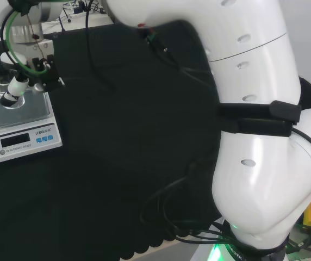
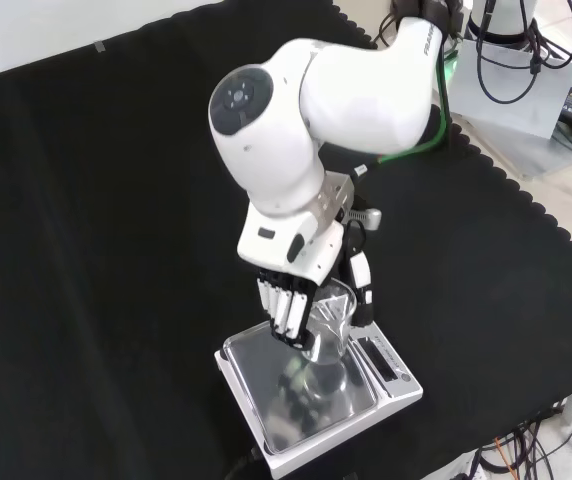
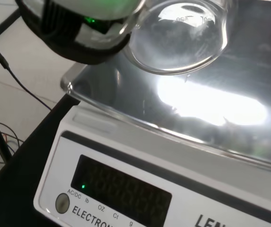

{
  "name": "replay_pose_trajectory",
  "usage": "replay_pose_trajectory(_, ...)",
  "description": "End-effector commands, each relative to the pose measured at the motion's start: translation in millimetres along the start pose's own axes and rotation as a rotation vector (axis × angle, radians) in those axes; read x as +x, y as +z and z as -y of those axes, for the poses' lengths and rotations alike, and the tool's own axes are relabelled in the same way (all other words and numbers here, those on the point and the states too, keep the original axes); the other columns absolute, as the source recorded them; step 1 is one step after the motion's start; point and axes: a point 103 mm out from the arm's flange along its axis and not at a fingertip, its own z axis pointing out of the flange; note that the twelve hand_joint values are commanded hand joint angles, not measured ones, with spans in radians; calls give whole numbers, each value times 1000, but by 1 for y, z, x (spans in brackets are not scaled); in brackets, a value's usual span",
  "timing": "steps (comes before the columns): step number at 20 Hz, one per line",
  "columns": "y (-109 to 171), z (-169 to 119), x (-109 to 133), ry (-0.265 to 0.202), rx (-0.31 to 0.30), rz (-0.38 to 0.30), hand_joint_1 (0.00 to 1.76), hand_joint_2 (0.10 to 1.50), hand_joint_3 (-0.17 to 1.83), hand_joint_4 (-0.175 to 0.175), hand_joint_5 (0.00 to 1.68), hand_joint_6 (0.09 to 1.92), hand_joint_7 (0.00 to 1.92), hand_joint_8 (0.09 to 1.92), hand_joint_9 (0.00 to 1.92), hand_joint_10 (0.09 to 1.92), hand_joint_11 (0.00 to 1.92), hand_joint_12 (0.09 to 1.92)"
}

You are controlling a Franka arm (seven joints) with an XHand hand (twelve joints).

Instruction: Put the beaker on the electronic balance.

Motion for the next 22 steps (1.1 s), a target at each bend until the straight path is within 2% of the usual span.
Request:
replay_pose_trajectory(1, 20, -15, -8, 23, 54, 9, 1179, 963, 508, 9, 791, 1331, 851, 1413, 1016, 1243, 1075, 1075)
replay_pose_trajectory(9, 32, -33, -28, 42, 87, 2, 1182, 950, 531, 4, 792, 1330, 861, 1411, 1022, 1244, 1071, 1078)
replay_pose_trajectory(10, 33, -35, -29, 40, 94, -6, 1192, 1000, 438, -61, 777, 1342, 837, 1398, 1021, 1233, 1059, 1087)
replay_pose_trajectory(11, 33, -36, -29, 38, 95, -9, 1193, 942, 447, -93, 704, 1355, 811, 1405, 1020, 1207, 1044, 1098)
replay_pose_trajectory(13, 33, -37, -30, 33, 98, -13, 1176, 767, 632, -104, 569, 1367, 774, 1406, 1021, 1147, 1010, 1126)
replay_pose_trajectory(14, 33, -37, -30, 33, 100, -10, 1155, 698, 705, -91, 491, 1343, 751, 1380, 1016, 1104, 976, 1152)
replay_pose_trajectory(16, 31, -37, -31, 27, 93, -19, 1105, 604, 772, -59, 304, 1144, 663, 1282, 945, 1007, 833, 1219)
replay_pose_trajectory(18, 28, -36, -31, 21, 77, -26, 1043, 559, 745, -37, 184, 802, 540, 1200, 833, 944, 671, 1291)
replay_pose_trajectory(21, 21, -32, -32, 11, 43, -32, 916, 541, 603, 16, 38, 233, 263, 1036, 541, 901, 291, 1439)
replay_pose_trajectory(22, 18, -30, -32, 8, 32, -33, 879, 543, 552, 33, 19, 120, 178, 983, 442, 902, 180, 1489)
